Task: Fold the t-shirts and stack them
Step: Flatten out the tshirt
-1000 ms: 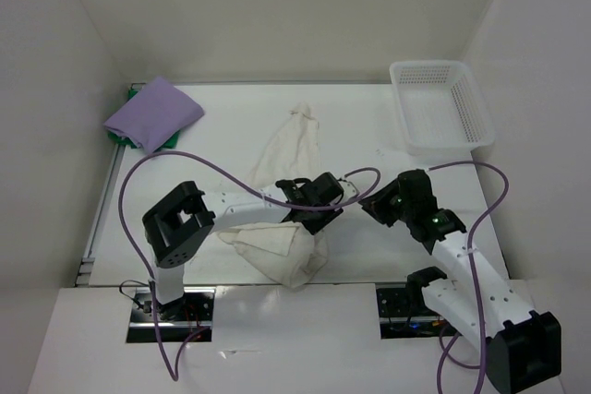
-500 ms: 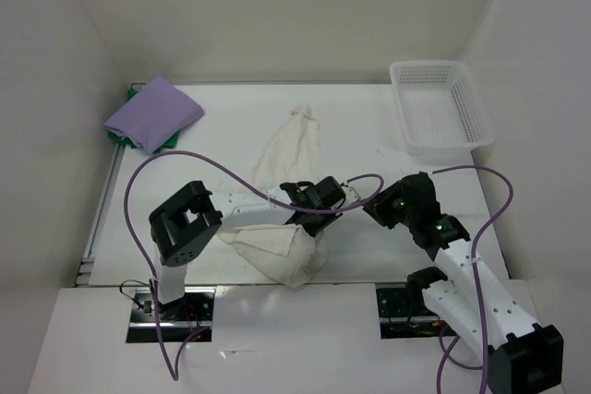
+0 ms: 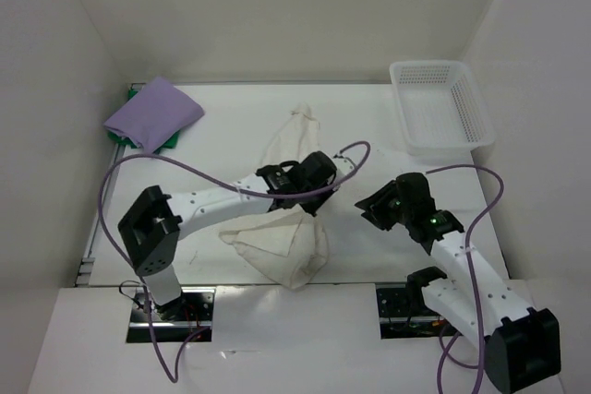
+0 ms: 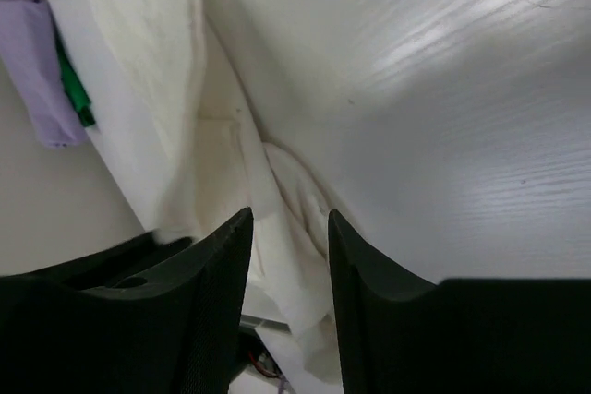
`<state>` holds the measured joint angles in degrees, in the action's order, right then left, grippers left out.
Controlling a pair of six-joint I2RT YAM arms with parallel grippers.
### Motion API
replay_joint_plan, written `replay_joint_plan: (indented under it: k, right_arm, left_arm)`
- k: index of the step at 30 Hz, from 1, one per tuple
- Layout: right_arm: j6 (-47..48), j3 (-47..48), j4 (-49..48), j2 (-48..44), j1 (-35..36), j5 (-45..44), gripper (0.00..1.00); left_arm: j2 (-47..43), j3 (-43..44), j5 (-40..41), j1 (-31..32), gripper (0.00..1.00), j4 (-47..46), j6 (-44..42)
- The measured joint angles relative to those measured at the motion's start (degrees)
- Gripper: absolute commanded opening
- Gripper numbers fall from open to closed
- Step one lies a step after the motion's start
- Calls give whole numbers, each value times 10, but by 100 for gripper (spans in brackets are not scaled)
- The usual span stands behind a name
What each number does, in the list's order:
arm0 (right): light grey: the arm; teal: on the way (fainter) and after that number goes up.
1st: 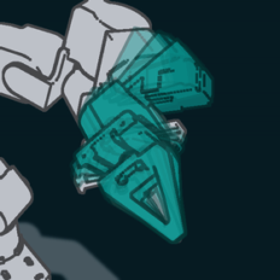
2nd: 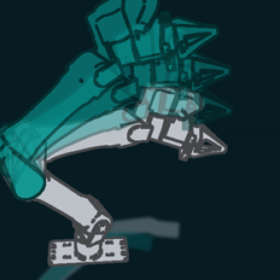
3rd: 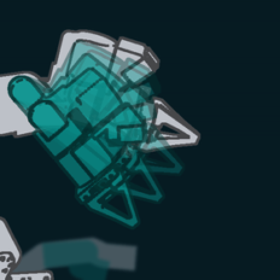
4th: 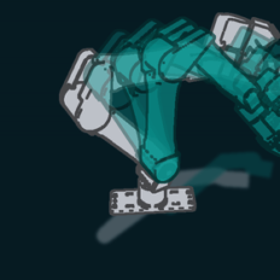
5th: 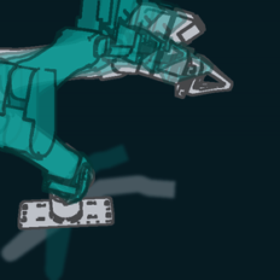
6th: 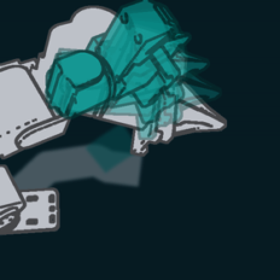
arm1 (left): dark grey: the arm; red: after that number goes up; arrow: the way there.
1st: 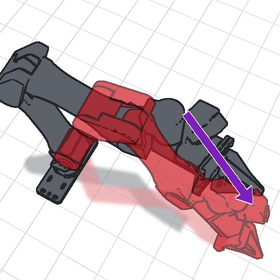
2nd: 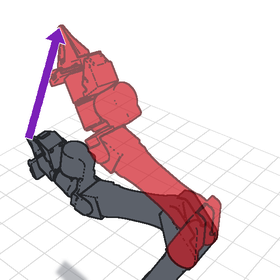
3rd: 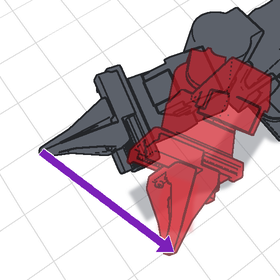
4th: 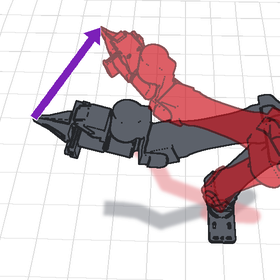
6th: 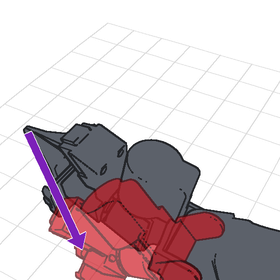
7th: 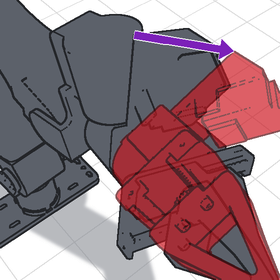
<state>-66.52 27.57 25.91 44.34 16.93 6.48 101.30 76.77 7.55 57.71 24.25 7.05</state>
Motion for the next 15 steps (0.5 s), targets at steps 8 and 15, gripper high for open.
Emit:
replay_joint_plan:
  k: [8, 15]
  right_arm:
    - [38, 0, -37, 136, 51, 54, 42]
    - [63, 77, -65, 274, 164, 68, 42]
  left_arm:
    - [-127, 2, -50, -153, 10, -1, 54]
    - [-224, -79, -98, -331, 4, -16, 114]
